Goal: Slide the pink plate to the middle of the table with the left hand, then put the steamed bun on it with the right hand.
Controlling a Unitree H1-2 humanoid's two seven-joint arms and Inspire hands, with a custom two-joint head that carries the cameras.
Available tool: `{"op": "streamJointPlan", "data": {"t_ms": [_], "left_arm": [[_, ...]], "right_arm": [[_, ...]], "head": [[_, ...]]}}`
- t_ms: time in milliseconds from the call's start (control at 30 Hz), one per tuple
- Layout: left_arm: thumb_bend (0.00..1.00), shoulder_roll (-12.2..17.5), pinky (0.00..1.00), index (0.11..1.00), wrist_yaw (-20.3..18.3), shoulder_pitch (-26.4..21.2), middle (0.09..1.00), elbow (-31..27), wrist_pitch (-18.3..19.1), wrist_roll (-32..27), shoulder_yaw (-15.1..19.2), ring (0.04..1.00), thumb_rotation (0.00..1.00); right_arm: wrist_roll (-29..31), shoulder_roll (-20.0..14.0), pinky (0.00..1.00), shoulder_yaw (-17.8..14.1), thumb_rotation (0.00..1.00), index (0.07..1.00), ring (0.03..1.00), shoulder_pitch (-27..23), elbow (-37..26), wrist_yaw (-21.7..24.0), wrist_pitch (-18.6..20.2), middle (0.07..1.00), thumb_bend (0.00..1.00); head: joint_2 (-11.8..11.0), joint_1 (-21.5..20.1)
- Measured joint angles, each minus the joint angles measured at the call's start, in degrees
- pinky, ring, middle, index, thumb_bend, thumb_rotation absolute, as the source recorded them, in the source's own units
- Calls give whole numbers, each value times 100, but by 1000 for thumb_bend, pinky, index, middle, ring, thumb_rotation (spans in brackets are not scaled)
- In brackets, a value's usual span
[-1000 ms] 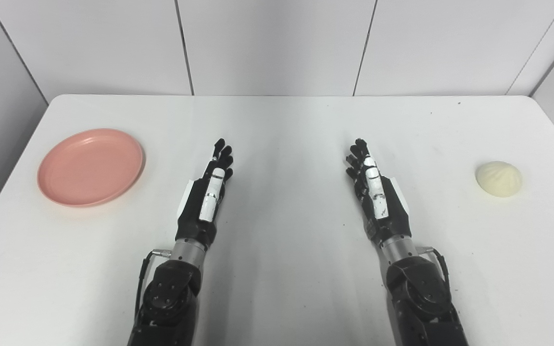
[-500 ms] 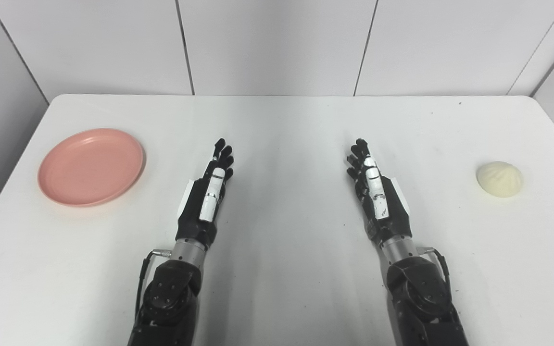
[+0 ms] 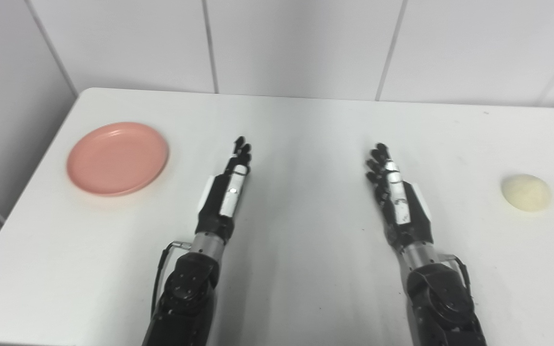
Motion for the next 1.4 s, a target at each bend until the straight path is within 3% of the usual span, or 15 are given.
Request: {"op": "streamJointPlan", "data": {"t_ms": [800,1200,1400], "left_arm": [[357,-43,992,1000,105,-99,1000,111,-184,149,-33,999,1000],[390,-114,1000,1000,215,297,1000,-657,-59,145,36,1000,1000],[463,-67,987,995,334,141,983,-1272,3,311,138,984,1000]], "right_arm": [[68,-30,1000,-15,1000,1000,1000,5,-17,3,0,1000,193],[82,-106,1000,-31,1000,1000,1000,-27,-15,10,0,1000,206],[120,-147,1000,-47,1000,1000,1000,-44,0,13,0,1000,215]], "head": [[-53,35],[-62,88],[-70,114]]}}
